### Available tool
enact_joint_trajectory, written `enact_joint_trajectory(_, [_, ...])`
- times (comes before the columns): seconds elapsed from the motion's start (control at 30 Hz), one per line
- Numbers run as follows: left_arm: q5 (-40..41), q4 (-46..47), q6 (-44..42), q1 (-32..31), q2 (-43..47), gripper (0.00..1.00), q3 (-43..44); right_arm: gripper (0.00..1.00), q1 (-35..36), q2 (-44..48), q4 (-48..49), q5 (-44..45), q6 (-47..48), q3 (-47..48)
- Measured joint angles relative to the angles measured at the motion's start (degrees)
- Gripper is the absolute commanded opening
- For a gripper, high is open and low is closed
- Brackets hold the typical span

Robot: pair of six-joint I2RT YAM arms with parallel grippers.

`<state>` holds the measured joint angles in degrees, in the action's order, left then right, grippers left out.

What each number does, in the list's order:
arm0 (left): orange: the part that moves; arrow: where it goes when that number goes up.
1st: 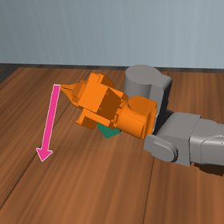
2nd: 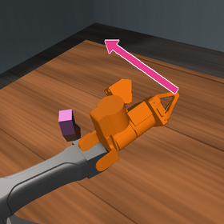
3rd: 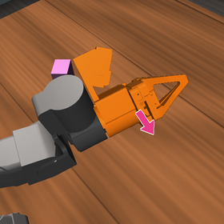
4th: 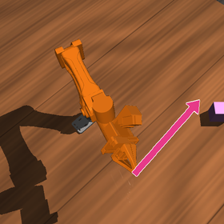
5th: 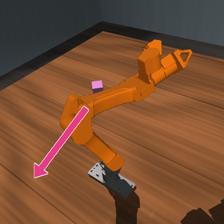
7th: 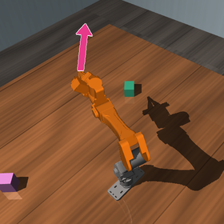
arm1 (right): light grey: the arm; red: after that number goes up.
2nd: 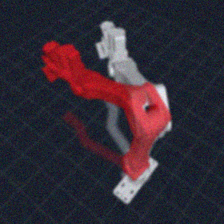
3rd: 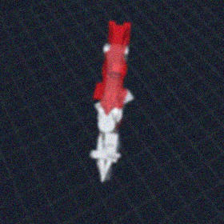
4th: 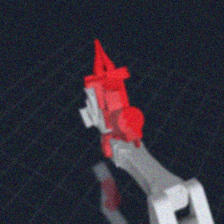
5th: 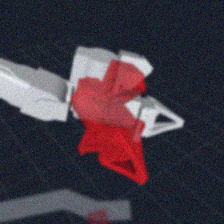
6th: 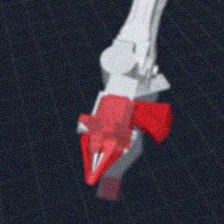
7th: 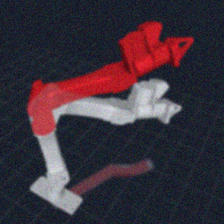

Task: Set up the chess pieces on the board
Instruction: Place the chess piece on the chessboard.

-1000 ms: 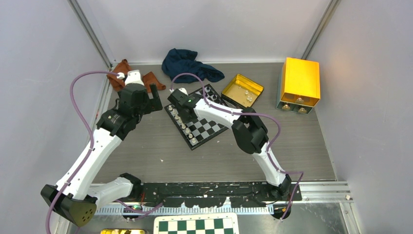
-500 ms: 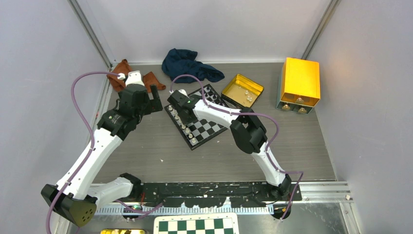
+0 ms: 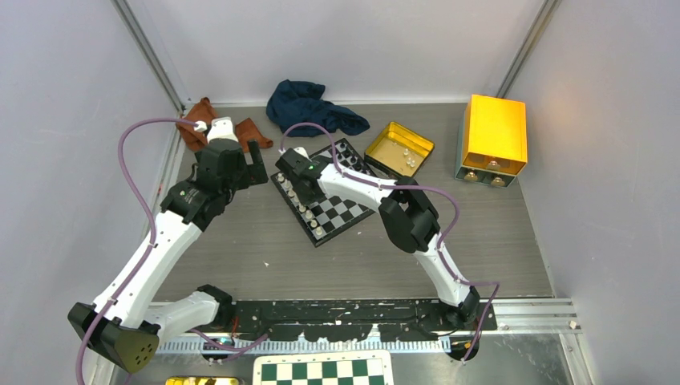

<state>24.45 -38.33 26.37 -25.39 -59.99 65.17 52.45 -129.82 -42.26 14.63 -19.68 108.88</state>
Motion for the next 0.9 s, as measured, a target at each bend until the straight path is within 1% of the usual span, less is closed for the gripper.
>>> enact_joint_trajectory(0.3, [0.0,0.0,0.0,0.0,0.0,0.91,0.0,0.25,0.0,-0.4,-0.2,-0.1,0.0,0.6])
enact_joint_trajectory(0.53, [0.0,0.0,0.0,0.0,0.0,0.91,0.0,0.29,0.0,-0.4,-0.3,-0.2,0.0,0.6])
enact_joint_trajectory(0.9, [0.0,0.1,0.0,0.0,-0.2,0.91,0.0,0.31,0.0,-0.4,-0.3,-0.2,0.1,0.6])
